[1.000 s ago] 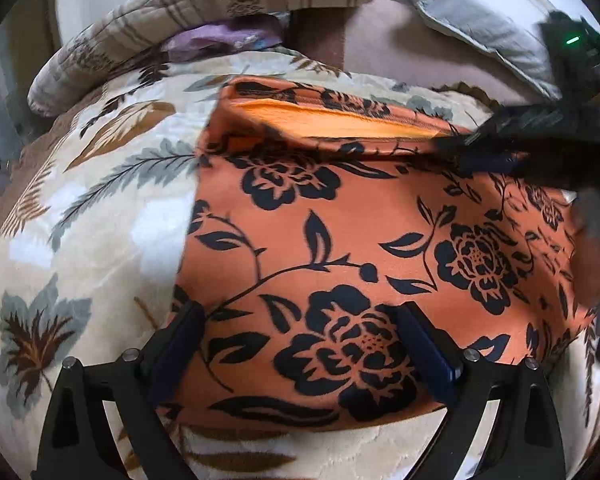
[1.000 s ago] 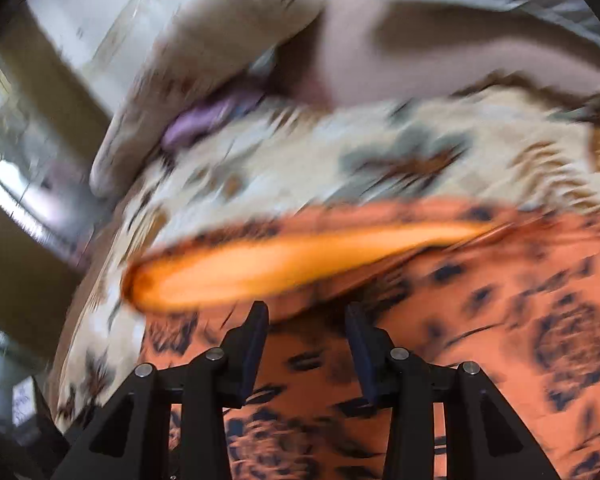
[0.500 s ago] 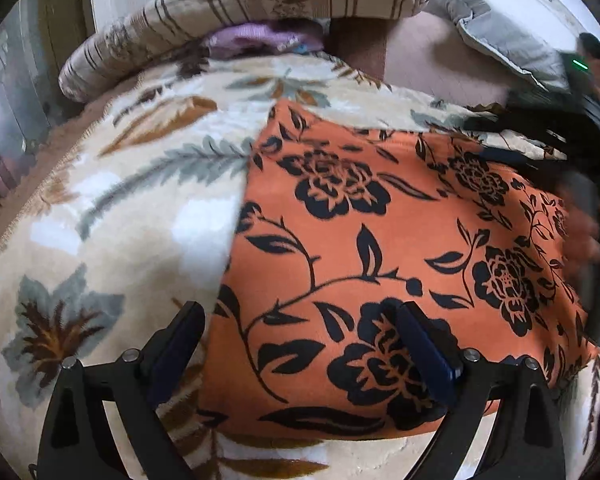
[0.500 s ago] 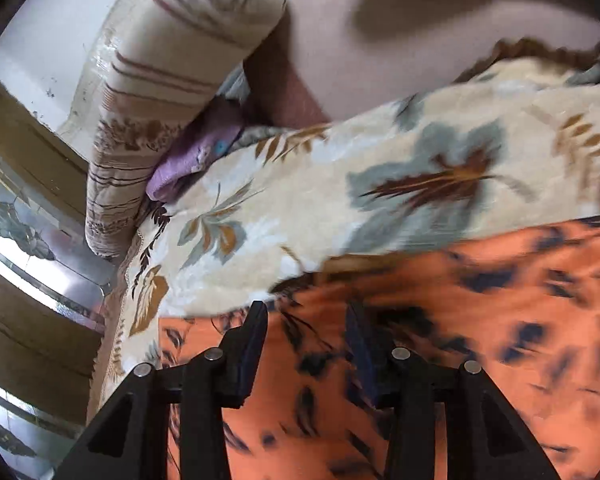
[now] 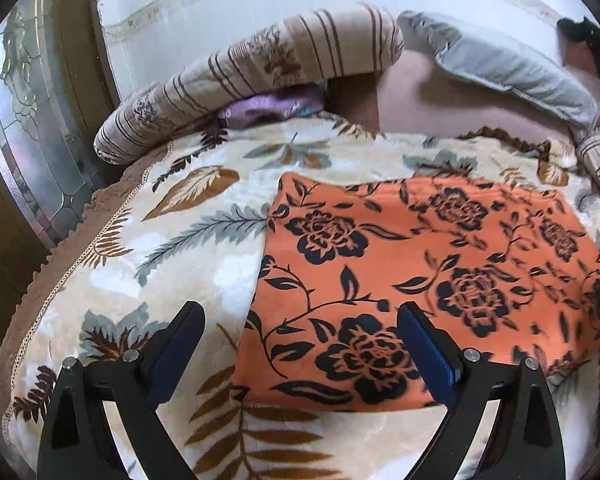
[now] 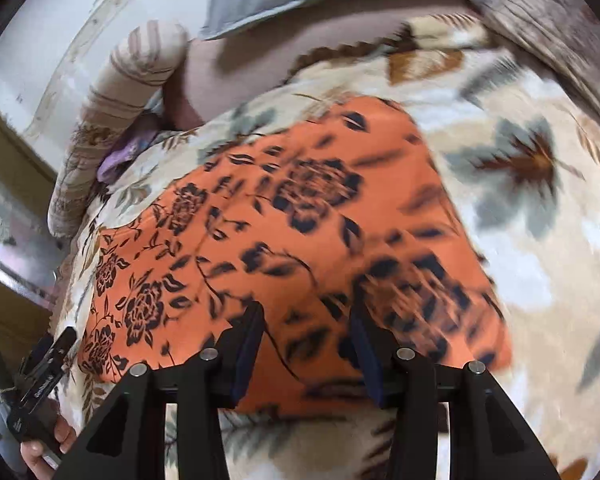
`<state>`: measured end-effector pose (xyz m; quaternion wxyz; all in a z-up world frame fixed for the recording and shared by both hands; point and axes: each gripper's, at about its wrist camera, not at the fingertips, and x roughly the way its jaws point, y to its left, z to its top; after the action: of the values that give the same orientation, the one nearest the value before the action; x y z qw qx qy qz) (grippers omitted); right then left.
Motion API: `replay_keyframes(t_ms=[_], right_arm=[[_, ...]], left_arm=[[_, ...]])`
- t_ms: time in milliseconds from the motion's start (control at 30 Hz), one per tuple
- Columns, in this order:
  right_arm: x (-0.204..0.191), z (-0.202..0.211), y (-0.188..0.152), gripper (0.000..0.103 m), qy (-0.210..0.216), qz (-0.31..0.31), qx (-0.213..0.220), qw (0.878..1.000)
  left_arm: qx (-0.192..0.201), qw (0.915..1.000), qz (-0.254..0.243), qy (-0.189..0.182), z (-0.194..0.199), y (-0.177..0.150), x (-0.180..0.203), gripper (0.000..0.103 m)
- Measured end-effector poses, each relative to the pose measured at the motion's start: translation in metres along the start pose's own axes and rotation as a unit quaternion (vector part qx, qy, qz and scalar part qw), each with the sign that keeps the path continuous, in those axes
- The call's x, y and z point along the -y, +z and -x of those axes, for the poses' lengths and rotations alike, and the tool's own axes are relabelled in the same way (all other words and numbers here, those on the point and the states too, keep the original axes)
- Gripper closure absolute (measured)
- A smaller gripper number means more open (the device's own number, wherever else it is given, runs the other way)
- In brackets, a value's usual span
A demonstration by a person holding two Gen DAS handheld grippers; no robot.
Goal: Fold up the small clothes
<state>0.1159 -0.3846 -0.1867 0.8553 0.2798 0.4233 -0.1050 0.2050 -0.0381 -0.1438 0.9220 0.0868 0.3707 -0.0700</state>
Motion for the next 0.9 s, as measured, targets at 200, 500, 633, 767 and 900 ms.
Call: replay_keyframes(t_ms=[200, 500, 633, 767, 900], right_arm=[[0.005, -0.015, -0.015, 0.05, -0.012, 0.0, -0.015, 1.0], [-0.003, 0.019, -0.014, 0.05, 0.02, -0.011, 0.02, 1.0], [-0.007, 0.043, -0.014, 0.05, 0.047, -0.012, 0.039, 0.998], [-0.008, 0.071, -0.02, 0.047, 0.062, -0.007, 0.068, 0.996], [0.003, 0.095, -0.031, 0.045, 0.076, -0.017, 0.093, 0.993]], left_arm=[[0.017, 0.9998, -0.009, 0.007, 0.02, -0.012, 0.006, 0.006], [0.048, 0.9989, 0.0, 0.004, 0.056, -0.009, 0.017, 0.006], [0.046, 0.9988, 0.015, -0.006, 0.075, -0.009, 0.023, 0.006], [0.049, 0.9987, 0.01, -0.011, 0.093, -0.004, 0.035, 0.006], [0.068, 0.9976, -0.002, -0.01, 0.115, 0.002, 0.048, 0.006]])
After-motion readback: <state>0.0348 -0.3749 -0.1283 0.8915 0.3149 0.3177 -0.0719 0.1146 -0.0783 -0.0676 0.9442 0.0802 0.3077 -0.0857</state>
